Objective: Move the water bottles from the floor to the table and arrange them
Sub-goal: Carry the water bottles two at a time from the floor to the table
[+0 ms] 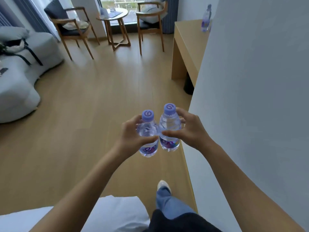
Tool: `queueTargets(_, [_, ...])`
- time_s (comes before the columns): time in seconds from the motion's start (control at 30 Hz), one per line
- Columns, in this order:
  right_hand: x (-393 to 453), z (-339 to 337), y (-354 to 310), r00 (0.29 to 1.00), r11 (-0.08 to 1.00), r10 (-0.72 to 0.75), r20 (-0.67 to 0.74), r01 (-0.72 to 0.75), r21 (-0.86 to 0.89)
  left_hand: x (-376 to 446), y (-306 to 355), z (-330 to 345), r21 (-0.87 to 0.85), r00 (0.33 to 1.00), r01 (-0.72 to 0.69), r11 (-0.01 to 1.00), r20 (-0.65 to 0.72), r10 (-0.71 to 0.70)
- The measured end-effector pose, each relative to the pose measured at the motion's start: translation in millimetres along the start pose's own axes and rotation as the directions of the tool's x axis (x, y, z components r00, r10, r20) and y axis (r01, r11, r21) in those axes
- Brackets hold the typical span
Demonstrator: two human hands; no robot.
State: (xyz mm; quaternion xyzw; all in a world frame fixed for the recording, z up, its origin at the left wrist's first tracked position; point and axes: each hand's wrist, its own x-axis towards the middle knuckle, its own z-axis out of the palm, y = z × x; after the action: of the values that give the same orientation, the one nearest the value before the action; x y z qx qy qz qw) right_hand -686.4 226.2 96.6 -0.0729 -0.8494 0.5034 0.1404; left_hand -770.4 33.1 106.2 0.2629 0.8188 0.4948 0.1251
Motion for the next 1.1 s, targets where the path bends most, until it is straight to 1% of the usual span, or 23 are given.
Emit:
queueTargets(0.23, [185, -28, 27, 1.000, 1.000, 0.011, -0.002, -0.011, -0.019, 196, -1, -27, 0.000, 1.000, -0.019, 1.000, -0.010, 0.019])
queueTargets(0.33, [257, -38, 40, 0.999, 0.999, 0.036, -0.014, -0.036, -0.020, 272, -8, -34, -0.032, 1.000, -0.019, 0.999, -0.008, 0.019])
queueTargets(0.47, [351, -50, 65, 0.996, 0.997, 0.072, -0.044, -0.072, -0.008, 382, -27, -40, -0.043, 0.998, -0.044, 0.998, 0.037, 0.046])
queueTargets(0.63, [463, -62, 94, 0.978, 0.984, 0.176, -0.110, -0.173, 0.039, 521, -41, -49, -0.003, 0.986, -0.088, 0.996, 0.141, 0.088])
queueTargets(0.77, [537, -84, 110, 0.950, 0.970, 0.245, -0.195, -0.240, 0.050, 632, -36, -46, 0.051, 0.964, -0.151, 0.987, 0.227, 0.136])
queueTargets(0.87, [580, -106, 131, 0.914, 0.956, 0.290, -0.284, -0.288, 0.050, 702, -29, -27, 0.062, 0.946, -0.182, 0.981, 0.285, 0.157])
queueTargets(1.0, [635, -143, 179, 0.839, 0.928, 0.366, -0.402, -0.361, 0.090, 790, -21, 17, 0.041, 0.904, -0.216, 0.976, 0.386, 0.184])
queueTargets(1.1, [675, -178, 221, 0.798, 0.911, 0.402, -0.449, -0.397, 0.111, 853, -15, 60, 0.045, 0.870, -0.244, 0.969, 0.451, 0.198])
